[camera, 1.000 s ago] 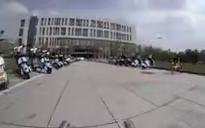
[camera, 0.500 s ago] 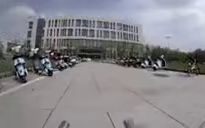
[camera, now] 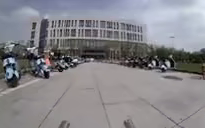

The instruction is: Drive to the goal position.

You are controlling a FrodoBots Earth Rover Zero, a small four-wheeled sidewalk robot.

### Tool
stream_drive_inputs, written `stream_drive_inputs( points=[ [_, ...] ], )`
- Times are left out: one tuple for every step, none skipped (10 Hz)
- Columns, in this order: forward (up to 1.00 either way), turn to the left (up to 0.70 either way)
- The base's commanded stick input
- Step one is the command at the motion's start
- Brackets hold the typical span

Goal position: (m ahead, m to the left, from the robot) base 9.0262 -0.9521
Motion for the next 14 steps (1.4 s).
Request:
stream_drive_inputs(
  points=[
    [0.0,0.0],
    [0.0,0.0],
    [0.0,0.0],
    [0.0,0.0],
    [0.0,0.0],
    [0.0,0.0],
    [0.0,0.0],
    [0.74,0.0],
    [1.0,0.0],
    [1.0,0.0],
    [1.0,0.0],
    [1.0,0.0],
    [1.0,-0.11],
    [1.0,-0.3]
  ],
)
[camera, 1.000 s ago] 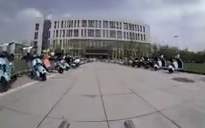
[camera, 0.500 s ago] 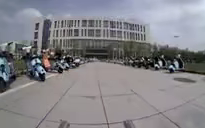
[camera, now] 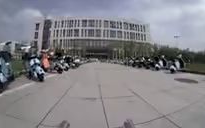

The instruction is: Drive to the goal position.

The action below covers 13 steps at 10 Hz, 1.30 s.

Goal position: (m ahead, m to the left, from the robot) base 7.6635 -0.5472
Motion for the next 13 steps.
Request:
stream_drive_inputs(
  points=[
    [1.0,-0.4],
    [1.0,-0.4],
    [1.0,-0.4],
    [1.0,-0.4],
    [1.0,-0.4],
    [1.0,-0.4],
    [1.0,-0.4],
    [1.0,-0.28],
    [1.0,-0.08],
    [1.0,0.0],
    [1.0,0.0],
    [1.0,0.0],
    [1.0,-0.4]
  ],
)
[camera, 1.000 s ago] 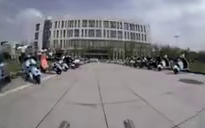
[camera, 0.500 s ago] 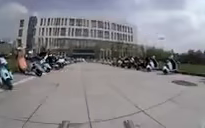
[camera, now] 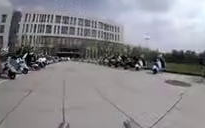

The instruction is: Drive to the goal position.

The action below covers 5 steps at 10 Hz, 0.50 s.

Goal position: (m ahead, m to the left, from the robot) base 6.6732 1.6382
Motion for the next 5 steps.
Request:
stream_drive_inputs(
  points=[
    [1.0,-0.4],
    [1.0,-0.15],
    [1.0,0.0],
    [1.0,0.0],
    [1.0,0.0]
  ],
)
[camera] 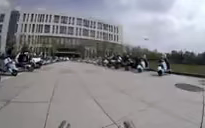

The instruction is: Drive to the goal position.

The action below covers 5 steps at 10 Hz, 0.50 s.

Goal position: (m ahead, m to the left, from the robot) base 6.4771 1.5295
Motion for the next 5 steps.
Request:
stream_drive_inputs(
  points=[
    [0.0,0.0],
    [0.0,0.0],
    [0.0,0.0],
    [0.0,0.0],
    [0.0,0.0]
  ],
)
